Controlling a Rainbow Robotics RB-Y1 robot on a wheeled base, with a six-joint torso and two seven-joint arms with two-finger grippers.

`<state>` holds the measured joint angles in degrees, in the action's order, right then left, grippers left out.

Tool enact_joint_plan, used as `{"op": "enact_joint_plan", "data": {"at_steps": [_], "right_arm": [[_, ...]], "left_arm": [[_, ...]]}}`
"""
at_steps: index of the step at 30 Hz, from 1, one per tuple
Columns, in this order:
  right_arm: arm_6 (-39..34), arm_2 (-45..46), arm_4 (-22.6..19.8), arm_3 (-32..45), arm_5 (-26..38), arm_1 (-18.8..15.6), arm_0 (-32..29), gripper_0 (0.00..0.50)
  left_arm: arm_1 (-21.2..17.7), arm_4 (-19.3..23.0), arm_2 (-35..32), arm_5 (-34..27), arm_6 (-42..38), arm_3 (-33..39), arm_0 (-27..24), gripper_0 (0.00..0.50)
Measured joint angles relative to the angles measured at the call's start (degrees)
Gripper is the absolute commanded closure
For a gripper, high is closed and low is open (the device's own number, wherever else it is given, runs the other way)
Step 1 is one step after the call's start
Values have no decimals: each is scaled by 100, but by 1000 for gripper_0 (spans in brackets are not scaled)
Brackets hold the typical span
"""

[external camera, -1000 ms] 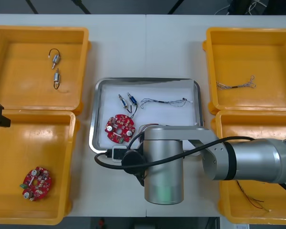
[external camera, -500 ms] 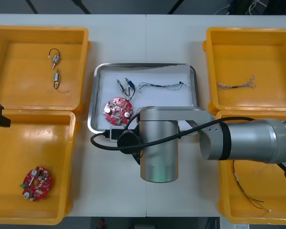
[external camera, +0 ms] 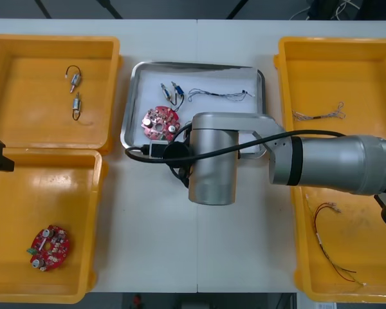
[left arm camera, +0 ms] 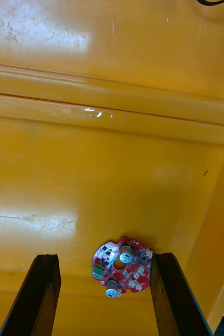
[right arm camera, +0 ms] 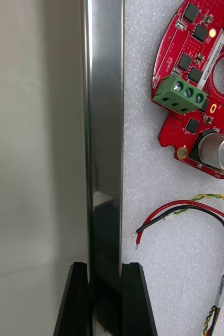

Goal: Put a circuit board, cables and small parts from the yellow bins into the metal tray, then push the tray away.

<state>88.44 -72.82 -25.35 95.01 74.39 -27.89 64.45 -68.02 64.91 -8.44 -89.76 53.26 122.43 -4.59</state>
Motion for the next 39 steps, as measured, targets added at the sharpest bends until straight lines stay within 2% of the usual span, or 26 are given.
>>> {"op": "enact_joint_plan", "data": {"at_steps": [15, 39], "right_arm": [[143, -6, -41, -1140, -1244, 0, 310, 500], [798, -24, -49, -2284, -2955, 0, 603, 500]], "left_arm": [[-1, 0, 0, 0, 0, -1, 0, 0], [-1, 0, 0, 0, 1, -2, 0, 0]]}}
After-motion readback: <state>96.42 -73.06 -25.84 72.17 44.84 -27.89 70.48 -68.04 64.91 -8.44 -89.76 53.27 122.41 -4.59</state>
